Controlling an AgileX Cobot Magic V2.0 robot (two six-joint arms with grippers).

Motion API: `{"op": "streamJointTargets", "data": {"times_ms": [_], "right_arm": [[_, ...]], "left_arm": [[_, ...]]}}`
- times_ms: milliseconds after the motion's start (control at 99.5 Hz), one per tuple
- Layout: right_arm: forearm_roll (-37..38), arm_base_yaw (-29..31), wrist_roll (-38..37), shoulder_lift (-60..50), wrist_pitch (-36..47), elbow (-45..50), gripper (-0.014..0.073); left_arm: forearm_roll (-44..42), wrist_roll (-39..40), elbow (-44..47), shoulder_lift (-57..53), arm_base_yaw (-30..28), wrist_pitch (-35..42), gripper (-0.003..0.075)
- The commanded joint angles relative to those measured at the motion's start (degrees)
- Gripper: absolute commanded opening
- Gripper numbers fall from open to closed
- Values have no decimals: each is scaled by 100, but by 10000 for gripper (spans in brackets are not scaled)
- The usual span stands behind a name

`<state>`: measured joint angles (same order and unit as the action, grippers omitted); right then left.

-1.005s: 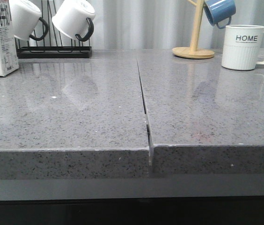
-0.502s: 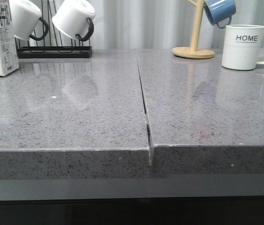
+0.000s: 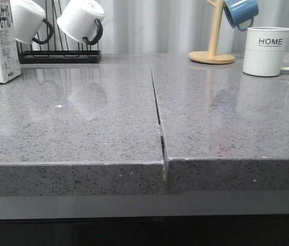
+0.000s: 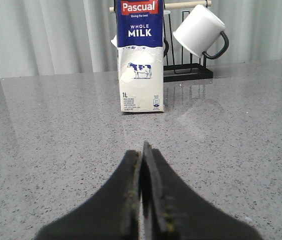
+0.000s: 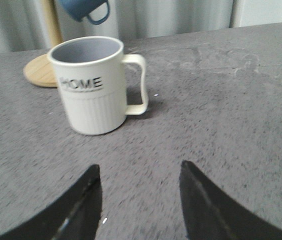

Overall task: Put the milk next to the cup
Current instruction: 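Reach the right gripper to the white HOME mug and grasp its handle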

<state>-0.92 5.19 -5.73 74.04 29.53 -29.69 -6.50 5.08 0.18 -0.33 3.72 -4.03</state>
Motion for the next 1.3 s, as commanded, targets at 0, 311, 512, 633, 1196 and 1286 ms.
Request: {"op": "streamJointTargets", "data": {"times_ms": [0,311,512,633,1196,1286], "right_arm": [[-2,89,44,299,721,-425,379],[124,89,44,1659,757,-1637,379],[124,89,44,2378,814,-2360,379],[124,95,69,2707,841,-2740,379],[92,183,253,3732,695,-4013,373],[92,191,253,3839,681,-4154,269]], "left_arm": [[36,35,218,-176,-14,500,-21],[36,35,218,-176,-14,500,-21],[36,35,218,-176,-14,500,-21],[36,35,218,-176,-14,500,-21],[36,35,218,-176,-14,500,-21],[36,35,218,-176,-14,500,-21]]}}
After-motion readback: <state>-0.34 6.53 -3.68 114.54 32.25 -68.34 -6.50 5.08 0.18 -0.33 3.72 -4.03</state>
